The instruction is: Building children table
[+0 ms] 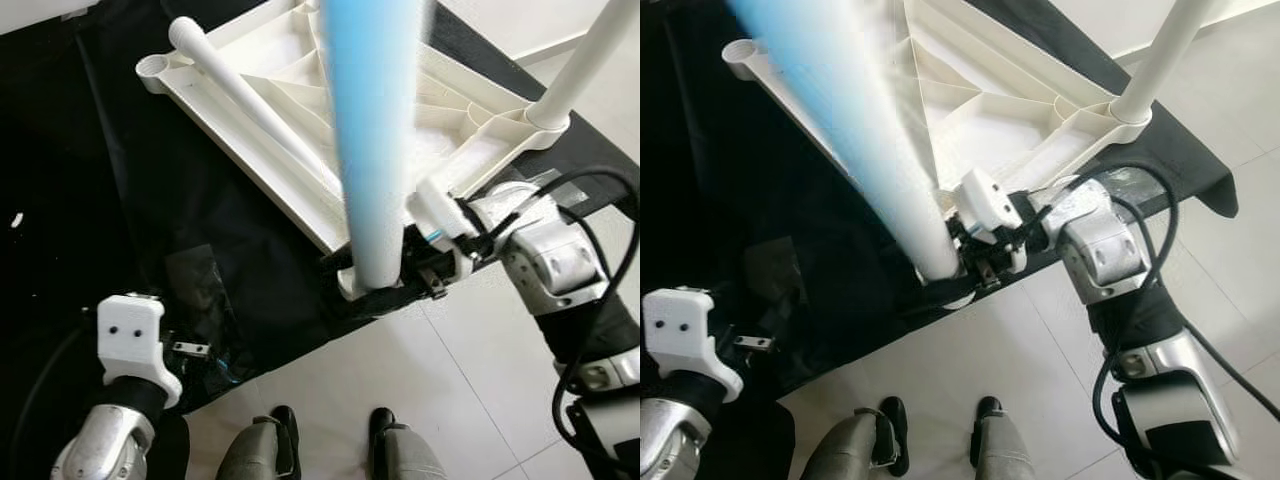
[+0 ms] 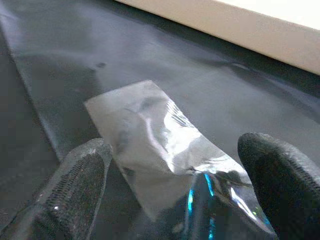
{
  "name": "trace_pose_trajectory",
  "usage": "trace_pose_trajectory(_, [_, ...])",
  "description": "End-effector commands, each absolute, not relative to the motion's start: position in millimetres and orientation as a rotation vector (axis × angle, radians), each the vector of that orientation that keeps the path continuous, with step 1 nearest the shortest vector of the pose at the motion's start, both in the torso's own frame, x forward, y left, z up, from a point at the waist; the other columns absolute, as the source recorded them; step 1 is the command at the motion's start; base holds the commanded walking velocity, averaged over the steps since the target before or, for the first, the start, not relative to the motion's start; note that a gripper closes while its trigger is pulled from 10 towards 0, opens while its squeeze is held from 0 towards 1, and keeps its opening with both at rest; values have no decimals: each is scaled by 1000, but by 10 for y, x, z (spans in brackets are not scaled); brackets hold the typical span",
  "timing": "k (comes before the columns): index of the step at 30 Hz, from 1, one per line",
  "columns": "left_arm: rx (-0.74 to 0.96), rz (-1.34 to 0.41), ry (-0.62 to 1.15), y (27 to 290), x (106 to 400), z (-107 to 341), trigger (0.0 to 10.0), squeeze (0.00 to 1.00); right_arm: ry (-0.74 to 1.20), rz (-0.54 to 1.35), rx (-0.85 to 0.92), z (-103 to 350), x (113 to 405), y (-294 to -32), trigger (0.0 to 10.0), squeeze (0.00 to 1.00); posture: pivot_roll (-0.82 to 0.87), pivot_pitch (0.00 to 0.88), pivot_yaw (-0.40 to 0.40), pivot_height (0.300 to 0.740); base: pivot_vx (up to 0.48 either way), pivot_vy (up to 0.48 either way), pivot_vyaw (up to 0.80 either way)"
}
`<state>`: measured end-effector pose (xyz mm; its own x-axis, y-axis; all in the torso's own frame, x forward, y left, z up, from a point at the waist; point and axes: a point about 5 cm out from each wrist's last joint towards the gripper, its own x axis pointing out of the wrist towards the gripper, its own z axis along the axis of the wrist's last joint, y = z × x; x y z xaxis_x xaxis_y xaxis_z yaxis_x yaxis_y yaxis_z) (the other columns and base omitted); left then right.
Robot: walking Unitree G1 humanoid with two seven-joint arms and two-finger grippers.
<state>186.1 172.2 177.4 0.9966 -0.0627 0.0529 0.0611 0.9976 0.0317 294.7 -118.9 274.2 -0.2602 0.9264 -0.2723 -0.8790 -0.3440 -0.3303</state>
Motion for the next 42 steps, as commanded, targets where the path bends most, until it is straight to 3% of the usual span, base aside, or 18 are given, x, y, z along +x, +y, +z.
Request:
trace_pose_trajectory(1, [51,-61,-26,1733,1825,1741,10000,0,-116,1883,-504,2725,2921,-1180,10000,0,10,363,29,740,0,0,0])
trace_pose_trajectory(14, [62,-78,-34,1717,1843,1743,10000,0,-90,1840,-365,2854,2963,-1355,10000,0,-10,359,17,740,0,0,0])
trace_pose_trajectory(22, [25,-89,-228,1930,2061,2232,10000,0,-253,1652,-348,3088,3095,-1408,10000,0,9,289,-5,740,0,0,0])
trace_pose_trajectory(25, [-88,-403,-476,1926,2121,2912,10000,0,-271,1540,-490,3097,3147,-1441,10000,0,6,229,-10,740,0,0,0])
trace_pose_trajectory(26, [-88,-403,-476,1926,2121,2912,10000,0,-271,1540,-490,3097,3147,-1441,10000,0,6,229,-10,740,0,0,0])
trace_pose_trajectory(28, [-141,-652,-569,1809,2082,3186,10000,0,-269,1521,-545,3059,3151,-1385,10000,0,5,184,-13,740,0,0,0])
trace_pose_trajectory(32, [-193,-833,-600,1712,2073,3313,10000,0,-280,1516,-557,3043,3159,-1312,10000,0,5,154,-15,740,0,0,0])
trace_pose_trajectory(33, [-236,-970,-612,1604,2088,3392,10000,0,-299,1500,-545,3033,3179,-1243,10000,0,0,146,-14,740,0,0,0])
trace_pose_trajectory(36, [-268,-1097,-630,1478,2074,3468,10000,0,-316,1490,-525,3008,3190,-1179,10000,0,-5,135,-12,740,0,0,0])
trace_pose_trajectory(42, [-298,-1180,-621,1328,2125,3540,10000,0,-329,1464,-469,2938,3177,-983,10000,0,-9,126,1,740,0,0,0])
